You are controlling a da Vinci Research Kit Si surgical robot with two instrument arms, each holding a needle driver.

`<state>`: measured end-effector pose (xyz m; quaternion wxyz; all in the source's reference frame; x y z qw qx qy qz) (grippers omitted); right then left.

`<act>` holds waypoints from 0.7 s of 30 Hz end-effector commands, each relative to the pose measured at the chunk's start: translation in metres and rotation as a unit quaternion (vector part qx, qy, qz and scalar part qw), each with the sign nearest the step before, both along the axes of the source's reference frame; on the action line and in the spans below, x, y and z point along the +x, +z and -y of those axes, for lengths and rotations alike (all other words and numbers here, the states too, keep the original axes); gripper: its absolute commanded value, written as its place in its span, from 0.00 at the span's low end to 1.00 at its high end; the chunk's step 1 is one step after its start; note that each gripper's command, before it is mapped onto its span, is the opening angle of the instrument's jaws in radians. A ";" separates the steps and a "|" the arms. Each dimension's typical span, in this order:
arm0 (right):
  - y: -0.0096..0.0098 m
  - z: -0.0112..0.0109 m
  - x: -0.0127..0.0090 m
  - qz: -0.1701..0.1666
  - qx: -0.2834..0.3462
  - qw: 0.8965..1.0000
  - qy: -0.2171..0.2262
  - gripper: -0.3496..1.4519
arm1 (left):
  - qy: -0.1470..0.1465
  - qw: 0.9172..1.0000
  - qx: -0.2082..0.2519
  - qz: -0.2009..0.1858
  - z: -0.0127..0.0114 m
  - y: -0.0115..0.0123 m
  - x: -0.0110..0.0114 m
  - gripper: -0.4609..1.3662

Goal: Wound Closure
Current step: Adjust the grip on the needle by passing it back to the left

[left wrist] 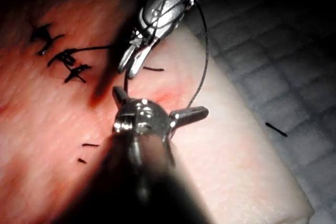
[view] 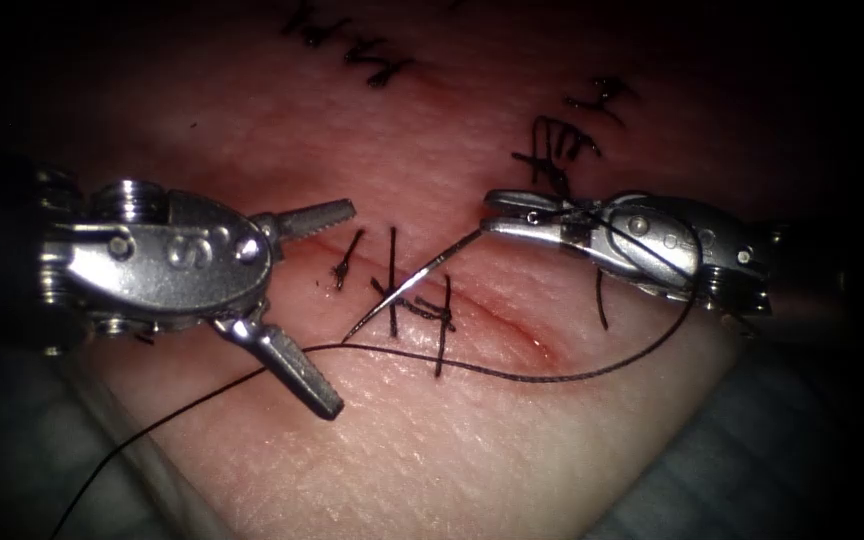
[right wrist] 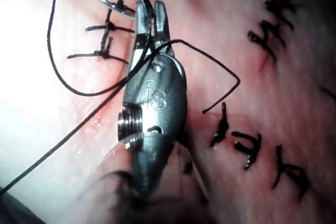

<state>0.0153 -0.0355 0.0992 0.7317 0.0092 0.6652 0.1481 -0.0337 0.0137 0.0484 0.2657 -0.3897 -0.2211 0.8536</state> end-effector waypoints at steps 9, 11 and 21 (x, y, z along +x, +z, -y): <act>-0.0021 0.0005 0.0001 -0.030 -0.041 0.999 -0.017 0.00 | -0.009 0.997 0.074 -0.028 -0.0029 0.0033 -0.0010 0.79; -0.0025 0.0004 0.0001 -0.033 -0.049 0.998 -0.015 0.00 | -0.004 0.995 0.088 -0.040 -0.0030 0.0041 -0.0011 0.80; -0.0046 0.0001 0.0007 -0.045 -0.084 0.995 -0.010 0.00 | -0.024 0.990 0.127 -0.061 -0.0029 0.0085 -0.0011 0.64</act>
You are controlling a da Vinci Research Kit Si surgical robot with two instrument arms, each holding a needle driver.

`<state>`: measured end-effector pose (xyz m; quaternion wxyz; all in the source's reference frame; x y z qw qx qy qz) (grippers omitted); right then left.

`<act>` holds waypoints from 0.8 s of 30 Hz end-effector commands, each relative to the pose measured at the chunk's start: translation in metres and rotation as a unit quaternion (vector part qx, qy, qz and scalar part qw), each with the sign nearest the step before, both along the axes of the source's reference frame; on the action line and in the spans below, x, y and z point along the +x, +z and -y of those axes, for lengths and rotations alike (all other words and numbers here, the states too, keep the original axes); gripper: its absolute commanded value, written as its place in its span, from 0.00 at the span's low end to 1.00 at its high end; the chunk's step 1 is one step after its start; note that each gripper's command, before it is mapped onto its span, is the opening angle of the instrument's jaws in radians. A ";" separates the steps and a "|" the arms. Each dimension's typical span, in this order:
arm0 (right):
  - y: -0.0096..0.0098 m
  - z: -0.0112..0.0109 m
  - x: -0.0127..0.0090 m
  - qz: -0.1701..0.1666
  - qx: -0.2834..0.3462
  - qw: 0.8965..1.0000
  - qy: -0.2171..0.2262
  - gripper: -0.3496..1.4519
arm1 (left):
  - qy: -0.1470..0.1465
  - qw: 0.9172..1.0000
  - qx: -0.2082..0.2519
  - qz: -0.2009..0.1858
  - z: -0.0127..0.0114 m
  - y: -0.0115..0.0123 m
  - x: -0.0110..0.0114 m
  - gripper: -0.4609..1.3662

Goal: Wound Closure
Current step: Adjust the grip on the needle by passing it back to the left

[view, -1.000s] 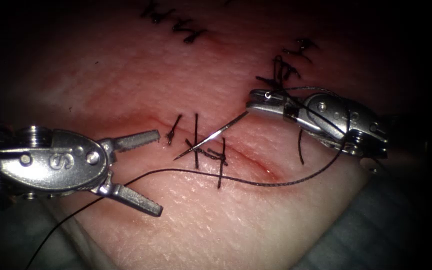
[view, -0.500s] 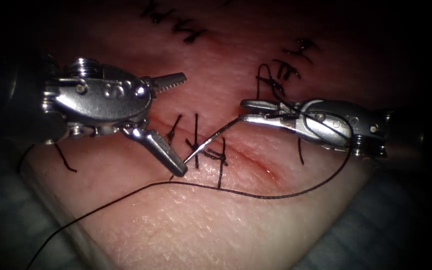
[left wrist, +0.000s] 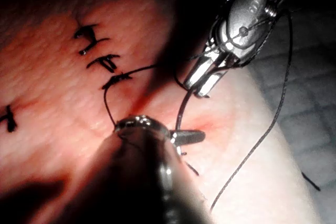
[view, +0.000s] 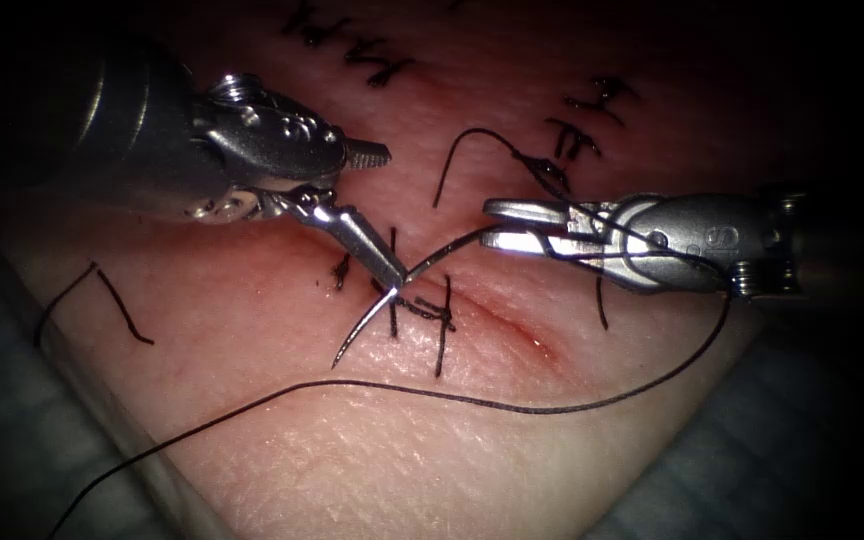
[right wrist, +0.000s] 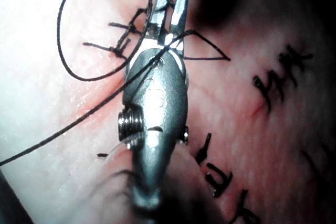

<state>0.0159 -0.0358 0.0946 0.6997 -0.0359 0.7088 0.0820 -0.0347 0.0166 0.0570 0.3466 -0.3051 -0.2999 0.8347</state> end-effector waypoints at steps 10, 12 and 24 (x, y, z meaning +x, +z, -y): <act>-0.0006 -0.0004 0.0011 0.003 -0.016 1.000 0.012 0.00 | 0.013 0.999 0.040 0.010 0.0012 0.0028 -0.0017 0.62; -0.0006 -0.0004 0.0013 0.003 -0.016 1.000 0.013 0.00 | 0.015 0.999 0.047 0.016 0.0015 0.0029 -0.0019 0.61; -0.0006 -0.0004 0.0015 0.003 -0.020 1.000 0.013 0.00 | 0.025 0.996 0.073 0.039 0.0022 0.0031 -0.0017 0.22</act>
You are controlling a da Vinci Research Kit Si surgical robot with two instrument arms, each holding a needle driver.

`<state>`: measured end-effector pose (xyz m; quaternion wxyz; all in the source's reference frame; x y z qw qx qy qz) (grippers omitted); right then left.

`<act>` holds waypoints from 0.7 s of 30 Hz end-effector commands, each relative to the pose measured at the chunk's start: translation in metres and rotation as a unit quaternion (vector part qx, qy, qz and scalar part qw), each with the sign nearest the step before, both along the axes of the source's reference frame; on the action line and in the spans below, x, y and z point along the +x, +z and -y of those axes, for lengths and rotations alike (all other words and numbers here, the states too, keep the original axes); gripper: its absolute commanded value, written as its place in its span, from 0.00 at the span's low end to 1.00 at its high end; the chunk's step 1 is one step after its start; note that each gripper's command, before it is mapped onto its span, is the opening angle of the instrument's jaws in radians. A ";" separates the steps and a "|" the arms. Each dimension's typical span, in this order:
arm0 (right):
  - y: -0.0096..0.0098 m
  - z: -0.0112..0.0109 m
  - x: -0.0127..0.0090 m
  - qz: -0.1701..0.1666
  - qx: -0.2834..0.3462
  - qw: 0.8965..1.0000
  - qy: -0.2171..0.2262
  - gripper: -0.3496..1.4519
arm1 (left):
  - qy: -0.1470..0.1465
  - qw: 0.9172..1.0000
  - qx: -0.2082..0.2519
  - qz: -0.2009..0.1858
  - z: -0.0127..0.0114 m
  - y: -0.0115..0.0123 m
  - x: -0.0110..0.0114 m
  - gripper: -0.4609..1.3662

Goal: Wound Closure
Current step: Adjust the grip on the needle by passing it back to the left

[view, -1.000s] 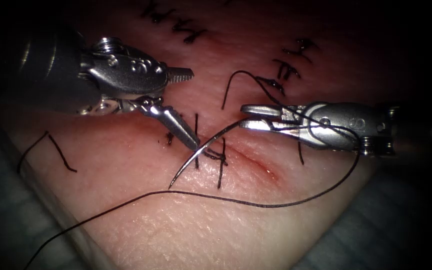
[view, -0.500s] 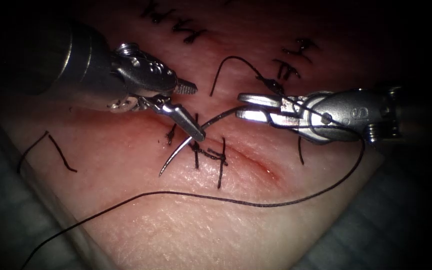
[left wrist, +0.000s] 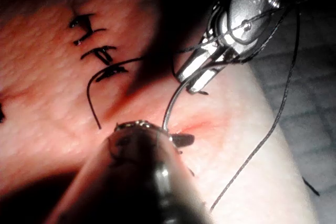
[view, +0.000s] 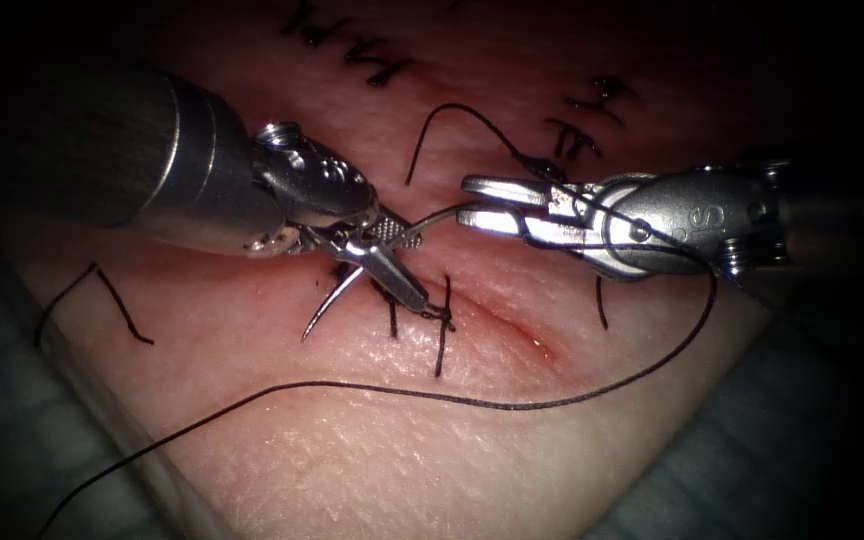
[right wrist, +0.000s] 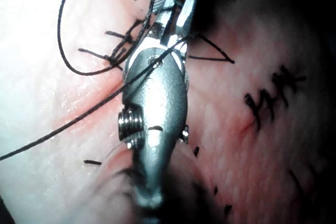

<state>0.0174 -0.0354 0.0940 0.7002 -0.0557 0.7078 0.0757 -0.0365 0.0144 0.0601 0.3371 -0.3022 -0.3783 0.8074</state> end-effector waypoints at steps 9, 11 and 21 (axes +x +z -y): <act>0.0000 0.0001 0.0001 0.000 -0.002 1.000 0.003 0.00 | 0.015 1.000 0.012 0.023 -0.0003 0.0002 0.0001 0.06; 0.0000 0.0001 0.0001 0.000 -0.002 1.000 0.003 0.00 | 0.018 0.999 0.011 0.026 -0.0002 0.0002 0.0002 0.06; -0.0001 0.0001 0.0001 -0.001 -0.002 1.000 0.003 0.00 | 0.022 0.999 0.010 0.028 -0.0001 0.0003 0.0002 0.06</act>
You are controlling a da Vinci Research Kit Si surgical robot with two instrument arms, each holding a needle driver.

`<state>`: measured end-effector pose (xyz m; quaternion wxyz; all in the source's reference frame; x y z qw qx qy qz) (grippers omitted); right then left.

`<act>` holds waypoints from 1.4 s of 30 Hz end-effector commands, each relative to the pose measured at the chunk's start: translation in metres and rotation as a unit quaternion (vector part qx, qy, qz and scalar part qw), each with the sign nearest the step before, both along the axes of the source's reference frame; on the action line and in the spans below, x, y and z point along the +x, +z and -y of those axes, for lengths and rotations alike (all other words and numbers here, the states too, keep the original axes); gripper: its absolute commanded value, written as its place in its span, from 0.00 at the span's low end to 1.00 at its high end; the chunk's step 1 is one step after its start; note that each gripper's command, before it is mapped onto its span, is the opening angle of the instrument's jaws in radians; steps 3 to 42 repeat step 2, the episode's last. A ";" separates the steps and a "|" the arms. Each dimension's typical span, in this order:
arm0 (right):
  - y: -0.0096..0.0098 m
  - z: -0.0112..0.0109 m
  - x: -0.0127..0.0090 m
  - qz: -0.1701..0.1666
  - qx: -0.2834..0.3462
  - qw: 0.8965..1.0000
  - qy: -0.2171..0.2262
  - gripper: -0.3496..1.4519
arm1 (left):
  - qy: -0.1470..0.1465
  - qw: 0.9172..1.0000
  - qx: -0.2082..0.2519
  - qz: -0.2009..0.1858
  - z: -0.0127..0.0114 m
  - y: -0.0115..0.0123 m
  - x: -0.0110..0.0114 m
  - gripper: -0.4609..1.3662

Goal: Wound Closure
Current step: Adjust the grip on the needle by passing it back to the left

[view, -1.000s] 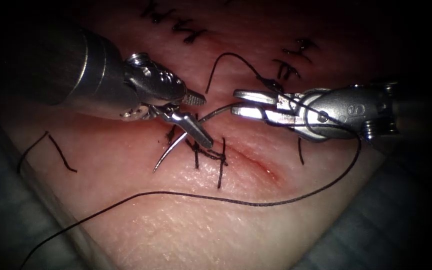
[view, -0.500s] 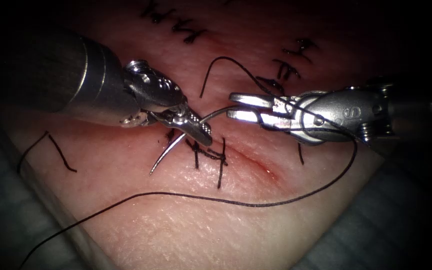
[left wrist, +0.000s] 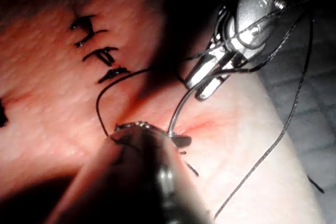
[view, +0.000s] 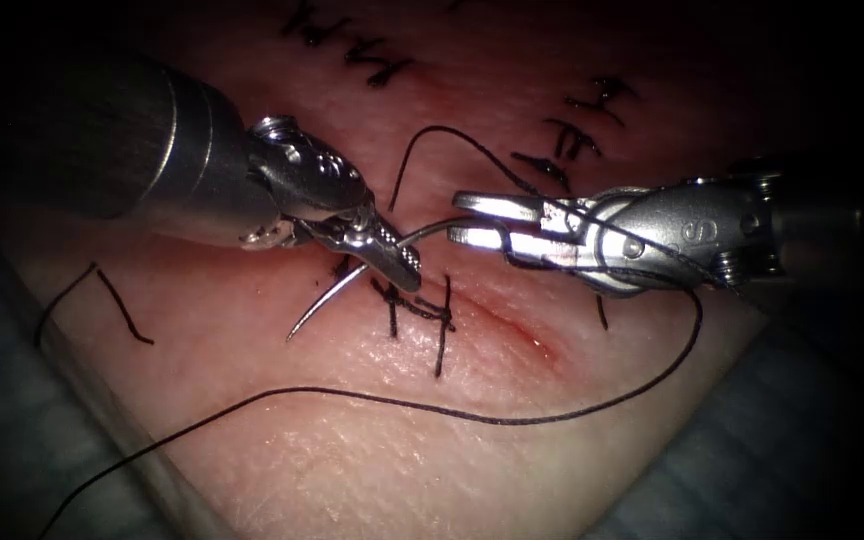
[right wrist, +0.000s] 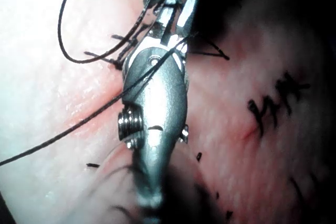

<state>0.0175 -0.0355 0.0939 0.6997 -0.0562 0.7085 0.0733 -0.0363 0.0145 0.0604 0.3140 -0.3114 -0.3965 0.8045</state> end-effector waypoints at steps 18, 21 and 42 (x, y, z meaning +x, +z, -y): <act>0.0000 0.0000 0.0000 0.000 0.000 1.000 0.004 0.00 | 0.003 1.000 0.005 0.005 0.0000 0.0000 0.0000 0.06; 0.0000 0.0000 0.0000 0.000 0.000 1.000 0.004 0.00 | 0.003 1.000 0.005 0.005 0.0000 0.0000 0.0000 0.06; 0.0000 0.0000 0.0000 0.000 0.000 1.000 0.004 0.00 | 0.003 1.000 0.005 0.005 0.0000 0.0000 0.0000 0.06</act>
